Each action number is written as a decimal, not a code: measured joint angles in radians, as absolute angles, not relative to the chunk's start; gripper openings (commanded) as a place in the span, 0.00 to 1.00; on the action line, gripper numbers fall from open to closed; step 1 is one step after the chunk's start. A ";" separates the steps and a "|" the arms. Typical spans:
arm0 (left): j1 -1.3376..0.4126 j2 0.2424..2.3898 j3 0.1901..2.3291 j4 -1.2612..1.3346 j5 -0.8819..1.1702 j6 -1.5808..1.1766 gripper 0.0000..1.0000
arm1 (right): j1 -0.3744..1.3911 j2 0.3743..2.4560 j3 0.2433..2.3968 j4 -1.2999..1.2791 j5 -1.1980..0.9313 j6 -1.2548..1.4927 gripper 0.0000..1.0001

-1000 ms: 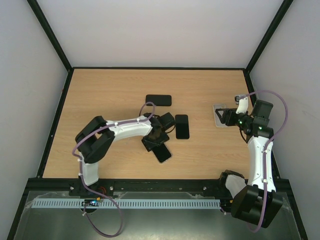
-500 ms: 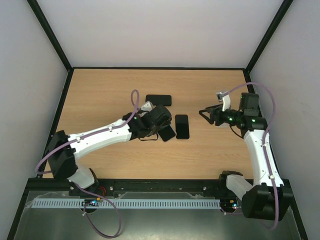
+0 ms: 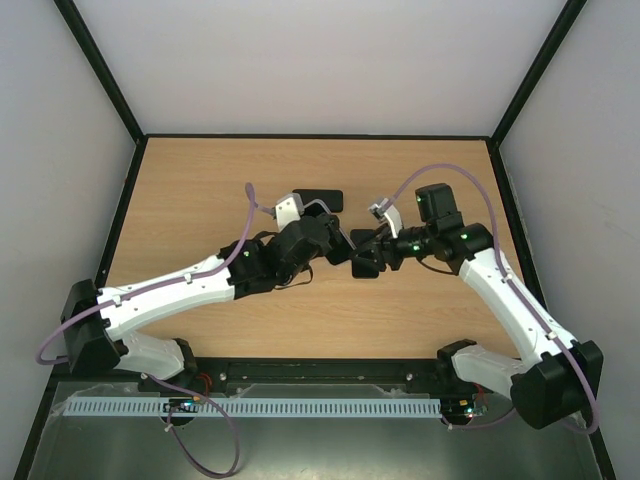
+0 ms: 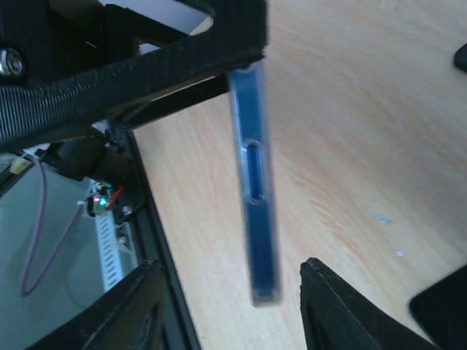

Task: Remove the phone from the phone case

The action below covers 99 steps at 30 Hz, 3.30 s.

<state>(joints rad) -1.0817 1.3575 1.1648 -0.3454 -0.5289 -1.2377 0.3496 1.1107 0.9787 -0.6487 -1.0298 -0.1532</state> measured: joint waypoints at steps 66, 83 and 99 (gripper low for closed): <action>-0.783 1.093 0.400 1.045 0.348 -0.756 0.55 | 0.434 0.948 0.984 -0.702 -1.061 -0.025 0.02; -0.745 1.228 0.411 1.326 0.524 -0.874 0.15 | 0.434 0.918 0.958 -0.694 -1.131 -0.014 0.02; -0.740 1.159 0.455 1.209 0.618 -0.857 0.03 | 0.434 0.889 0.955 -0.712 -1.158 -0.131 0.42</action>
